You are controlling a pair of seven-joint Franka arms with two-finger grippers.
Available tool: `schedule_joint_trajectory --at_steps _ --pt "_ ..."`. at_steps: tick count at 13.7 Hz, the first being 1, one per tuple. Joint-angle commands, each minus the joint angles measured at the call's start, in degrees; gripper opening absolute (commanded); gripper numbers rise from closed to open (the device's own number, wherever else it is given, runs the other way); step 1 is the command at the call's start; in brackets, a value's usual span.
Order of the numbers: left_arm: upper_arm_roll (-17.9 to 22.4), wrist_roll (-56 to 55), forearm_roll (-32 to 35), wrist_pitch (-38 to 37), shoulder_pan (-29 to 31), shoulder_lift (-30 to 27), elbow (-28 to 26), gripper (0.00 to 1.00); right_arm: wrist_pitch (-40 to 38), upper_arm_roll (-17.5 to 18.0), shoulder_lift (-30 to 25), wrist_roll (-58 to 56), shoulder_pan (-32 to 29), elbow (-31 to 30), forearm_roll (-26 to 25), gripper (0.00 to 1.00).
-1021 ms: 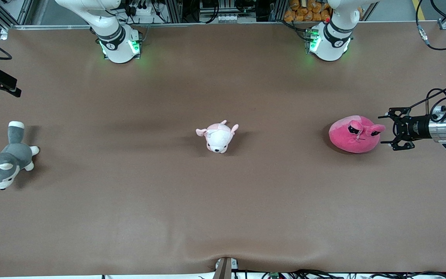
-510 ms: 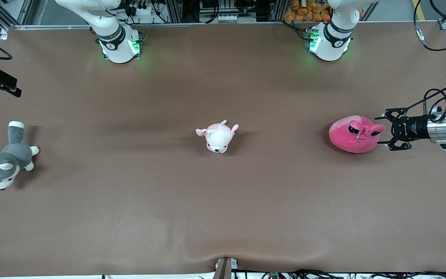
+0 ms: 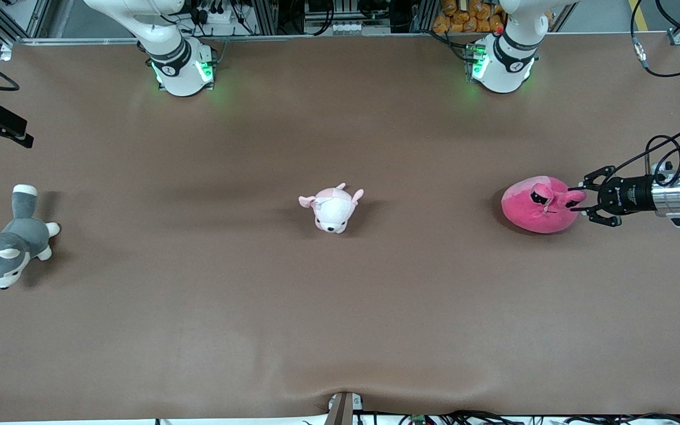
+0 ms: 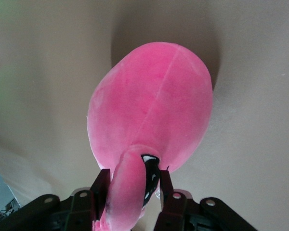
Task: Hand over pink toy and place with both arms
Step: 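Close the left gripper on the pink flamingo's neck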
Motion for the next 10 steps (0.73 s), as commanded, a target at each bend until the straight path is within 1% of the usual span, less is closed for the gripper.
schedule_joint_trajectory --at_steps 1,4,5,6,8,10 --pt "-0.46 0.83 -1.3 0.81 0.16 -0.38 -0.18 0.31 -0.87 0.0 0.52 0.3 0.54 1.34 -0.49 1.0" --pt "-0.64 1.35 -1.13 0.11 -0.01 -0.73 0.35 0.11 -0.87 0.0 0.52 0.39 0.54 1.34 -0.49 1.0" --pt "-1.25 1.44 -1.21 0.02 -0.01 -0.82 0.35 0.04 -0.87 0.0 0.52 0.48 0.63 1.34 -0.4 1.0" --pt "-2.13 1.44 -0.95 0.01 -0.01 -0.91 0.52 0.0 -0.78 0.0 0.6 0.65 0.63 1.25 -0.4 1.0" --pt "-3.53 1.18 -0.86 -0.86 -0.01 -1.52 1.74 0.0 -0.87 0.0 1.66 0.74 2.73 1.25 -0.31 1.0" --pt "-3.8 0.13 -1.12 -4.89 -0.01 -1.52 5.25 0.0 -0.35 0.0 2.88 0.83 4.76 1.33 -0.66 1.0"
